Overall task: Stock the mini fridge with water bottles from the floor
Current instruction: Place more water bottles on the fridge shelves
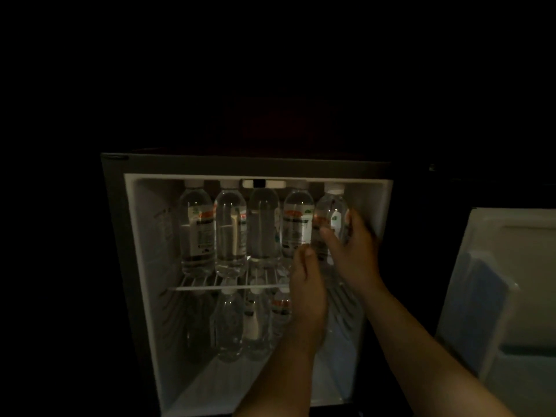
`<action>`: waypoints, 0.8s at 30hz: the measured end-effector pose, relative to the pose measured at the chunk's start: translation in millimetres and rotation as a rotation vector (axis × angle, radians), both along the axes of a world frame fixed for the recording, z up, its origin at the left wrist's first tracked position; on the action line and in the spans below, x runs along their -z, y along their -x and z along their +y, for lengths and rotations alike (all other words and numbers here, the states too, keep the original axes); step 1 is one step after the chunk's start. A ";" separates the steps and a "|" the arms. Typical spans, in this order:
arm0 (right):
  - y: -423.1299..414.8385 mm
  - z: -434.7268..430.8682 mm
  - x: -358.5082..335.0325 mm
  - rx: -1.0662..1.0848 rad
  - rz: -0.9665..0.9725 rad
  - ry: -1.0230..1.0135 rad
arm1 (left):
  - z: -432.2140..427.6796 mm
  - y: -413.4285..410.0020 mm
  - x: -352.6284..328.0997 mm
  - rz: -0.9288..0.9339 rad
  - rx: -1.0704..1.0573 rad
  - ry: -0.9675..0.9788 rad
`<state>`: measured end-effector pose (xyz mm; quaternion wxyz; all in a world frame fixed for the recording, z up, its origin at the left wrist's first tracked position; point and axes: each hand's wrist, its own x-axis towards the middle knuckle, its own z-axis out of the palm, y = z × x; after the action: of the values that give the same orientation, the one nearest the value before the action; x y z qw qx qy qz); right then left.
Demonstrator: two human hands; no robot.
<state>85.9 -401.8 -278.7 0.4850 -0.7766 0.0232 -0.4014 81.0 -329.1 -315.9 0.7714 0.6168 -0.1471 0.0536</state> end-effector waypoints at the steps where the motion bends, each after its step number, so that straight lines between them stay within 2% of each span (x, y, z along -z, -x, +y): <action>1: -2.1 -0.3 5.2 0.021 0.019 0.007 | -0.3 -2.2 0.8 0.016 0.003 0.012; 5: -3.0 -0.8 27.7 0.022 0.101 0.021 | 0.6 -10.8 0.1 0.118 0.048 0.086; 11: 3.5 1.9 40.9 0.004 0.030 0.065 | 0.5 -18.0 1.3 0.117 0.065 0.038; 19: -4.3 5.4 41.8 0.219 0.128 0.131 | 4.1 -21.3 2.5 0.129 0.096 -0.029; 24: -9.5 14.5 43.7 0.252 0.067 0.045 | 10.3 -24.7 5.4 -0.004 -0.147 -0.112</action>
<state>95.4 -387.3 -322.4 0.4122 -0.7910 0.1277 -0.4337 105.8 -318.8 -321.4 0.7294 0.6680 -0.1056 0.1030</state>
